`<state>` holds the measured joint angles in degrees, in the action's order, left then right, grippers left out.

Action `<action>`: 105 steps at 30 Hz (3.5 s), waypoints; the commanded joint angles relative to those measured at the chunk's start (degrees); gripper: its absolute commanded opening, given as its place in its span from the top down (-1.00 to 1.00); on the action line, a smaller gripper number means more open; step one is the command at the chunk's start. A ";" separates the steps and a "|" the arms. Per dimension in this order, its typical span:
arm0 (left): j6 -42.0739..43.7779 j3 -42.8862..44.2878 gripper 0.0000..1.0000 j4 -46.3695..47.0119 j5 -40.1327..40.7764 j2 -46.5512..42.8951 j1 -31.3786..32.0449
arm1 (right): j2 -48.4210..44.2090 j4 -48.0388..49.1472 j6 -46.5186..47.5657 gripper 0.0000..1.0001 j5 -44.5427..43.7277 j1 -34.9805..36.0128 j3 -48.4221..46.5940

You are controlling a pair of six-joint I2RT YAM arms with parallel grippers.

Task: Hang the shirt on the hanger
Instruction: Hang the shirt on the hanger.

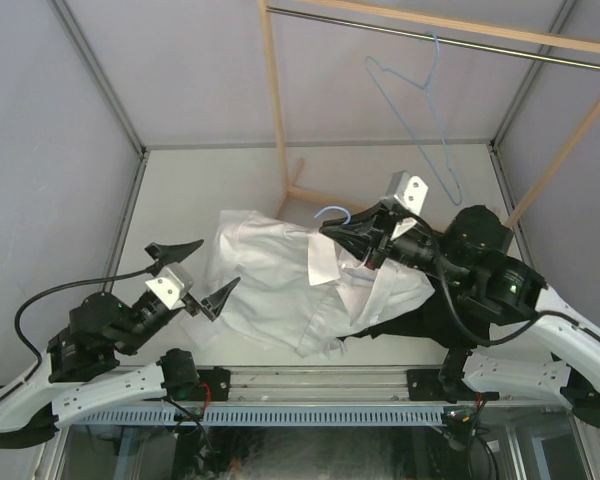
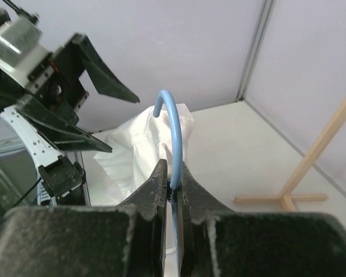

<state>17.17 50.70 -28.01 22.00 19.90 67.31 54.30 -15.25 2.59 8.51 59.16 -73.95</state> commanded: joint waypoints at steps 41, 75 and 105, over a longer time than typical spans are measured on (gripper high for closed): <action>-3.83 -4.37 0.96 7.68 29.15 -1.92 -3.13 | -8.57 -2.94 3.59 1.00 -11.62 -0.18 -12.12; -14.18 -12.21 -0.75 40.11 -5.74 13.48 -2.35 | 31.59 -13.79 3.90 1.00 -13.96 -5.33 -64.72; -20.16 -16.46 0.97 65.71 -1.07 45.10 -10.62 | 28.25 -12.53 1.09 1.00 -10.42 -5.27 -61.60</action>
<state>-2.76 31.48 36.03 23.53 68.01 58.02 85.49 -33.06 3.77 -2.44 54.00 -134.91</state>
